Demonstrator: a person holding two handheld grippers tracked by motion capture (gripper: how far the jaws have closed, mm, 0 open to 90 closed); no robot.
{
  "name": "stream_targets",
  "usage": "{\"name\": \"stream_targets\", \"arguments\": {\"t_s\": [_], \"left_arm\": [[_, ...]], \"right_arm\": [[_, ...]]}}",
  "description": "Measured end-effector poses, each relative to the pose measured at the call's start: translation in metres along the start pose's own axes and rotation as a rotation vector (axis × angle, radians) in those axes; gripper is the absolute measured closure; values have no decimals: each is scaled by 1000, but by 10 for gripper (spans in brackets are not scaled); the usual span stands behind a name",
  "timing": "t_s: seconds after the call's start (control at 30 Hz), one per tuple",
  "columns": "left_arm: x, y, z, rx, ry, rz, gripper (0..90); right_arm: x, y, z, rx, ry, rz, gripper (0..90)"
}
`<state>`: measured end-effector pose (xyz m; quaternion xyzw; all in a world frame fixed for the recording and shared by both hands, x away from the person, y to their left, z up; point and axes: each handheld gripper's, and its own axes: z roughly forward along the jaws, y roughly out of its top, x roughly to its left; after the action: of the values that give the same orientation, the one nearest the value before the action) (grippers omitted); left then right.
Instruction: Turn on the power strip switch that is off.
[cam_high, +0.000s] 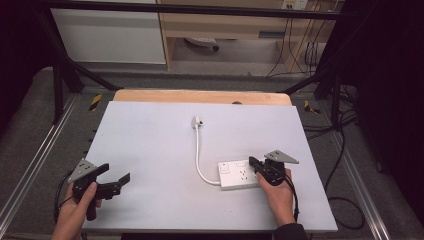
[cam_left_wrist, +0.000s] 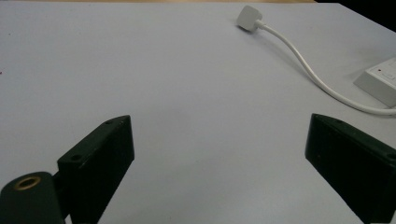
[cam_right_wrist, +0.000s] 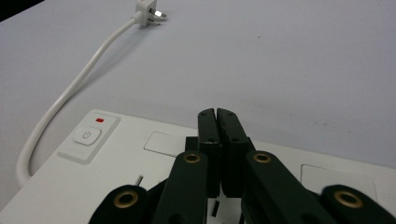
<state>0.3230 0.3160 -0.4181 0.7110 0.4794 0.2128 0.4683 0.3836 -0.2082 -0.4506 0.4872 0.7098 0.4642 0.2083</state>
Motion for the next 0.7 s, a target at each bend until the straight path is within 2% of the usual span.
{"name": "stream_targets", "arguments": {"t_s": [0.7], "left_arm": [[0,0,0,-1,-1,1,83]], "right_arm": [[2,4,-5,-33,-9,-17,829]]}}
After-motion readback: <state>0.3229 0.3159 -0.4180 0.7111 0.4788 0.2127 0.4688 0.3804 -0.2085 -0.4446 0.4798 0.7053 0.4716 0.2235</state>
